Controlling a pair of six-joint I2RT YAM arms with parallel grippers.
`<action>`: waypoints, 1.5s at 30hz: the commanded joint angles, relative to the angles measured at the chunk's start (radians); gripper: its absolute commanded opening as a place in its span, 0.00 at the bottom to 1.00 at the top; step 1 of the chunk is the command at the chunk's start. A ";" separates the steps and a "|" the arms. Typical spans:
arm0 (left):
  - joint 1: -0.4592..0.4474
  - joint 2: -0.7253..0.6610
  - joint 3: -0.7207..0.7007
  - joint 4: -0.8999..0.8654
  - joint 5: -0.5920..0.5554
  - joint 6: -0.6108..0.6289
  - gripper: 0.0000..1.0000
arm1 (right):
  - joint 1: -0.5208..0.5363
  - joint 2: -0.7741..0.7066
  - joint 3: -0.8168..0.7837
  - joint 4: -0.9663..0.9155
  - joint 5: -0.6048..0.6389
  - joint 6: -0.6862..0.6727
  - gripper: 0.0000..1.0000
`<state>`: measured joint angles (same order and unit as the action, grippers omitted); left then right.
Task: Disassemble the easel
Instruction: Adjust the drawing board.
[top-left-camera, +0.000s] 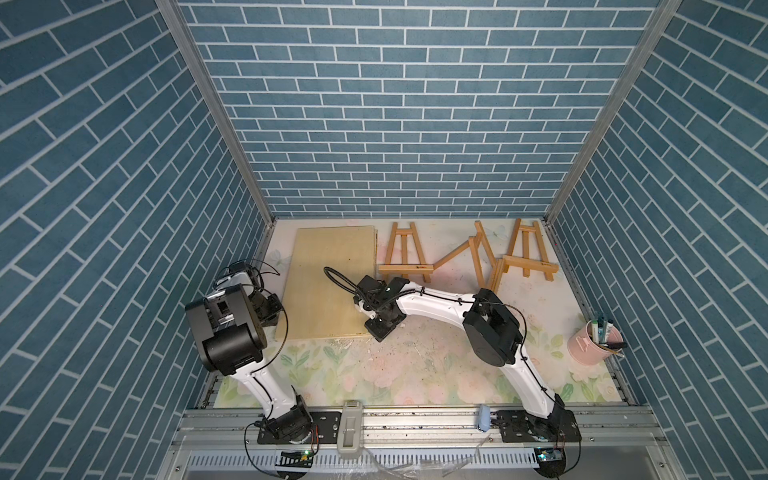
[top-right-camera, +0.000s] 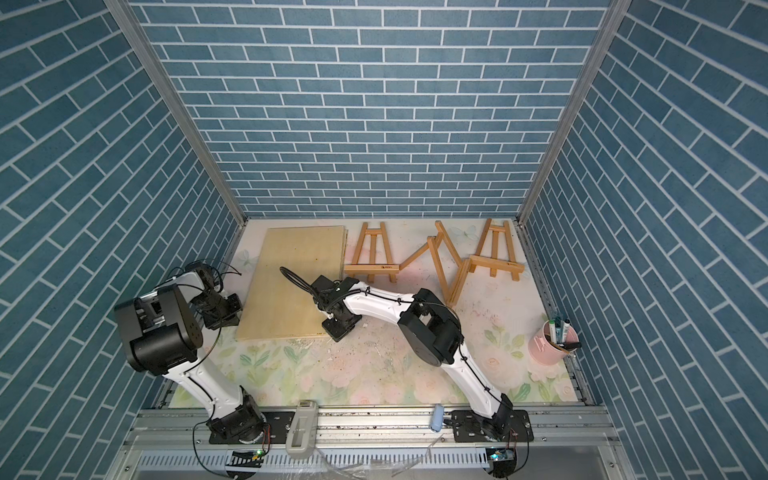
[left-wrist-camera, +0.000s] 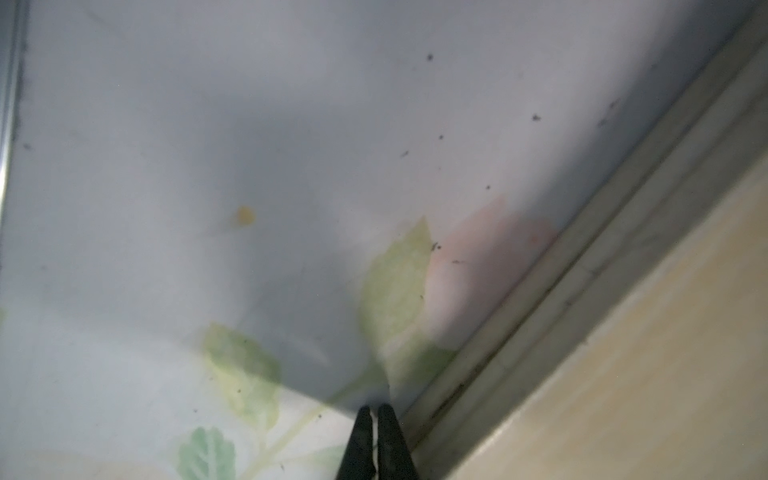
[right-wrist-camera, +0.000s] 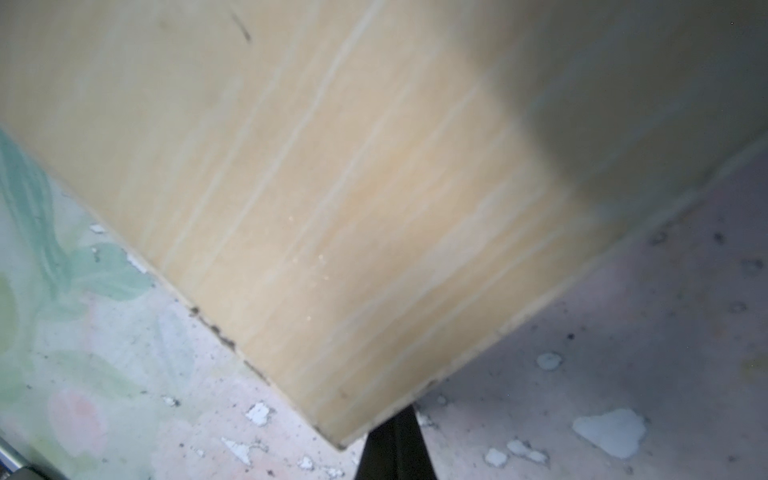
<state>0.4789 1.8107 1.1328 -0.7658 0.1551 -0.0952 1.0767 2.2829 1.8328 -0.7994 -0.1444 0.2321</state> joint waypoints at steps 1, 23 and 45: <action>0.000 -0.025 -0.007 -0.031 -0.009 0.004 0.09 | -0.004 0.010 -0.020 0.045 -0.019 0.048 0.01; 0.001 -0.011 0.001 -0.033 0.004 0.011 0.09 | 0.000 0.033 0.016 0.071 -0.147 0.067 0.00; 0.002 -0.045 -0.008 -0.029 0.011 0.005 0.09 | -0.100 -0.161 -0.231 0.101 0.118 0.207 0.09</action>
<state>0.4824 1.7962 1.1328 -0.7681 0.1394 -0.0933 1.0138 2.1818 1.6592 -0.6979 -0.1326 0.3725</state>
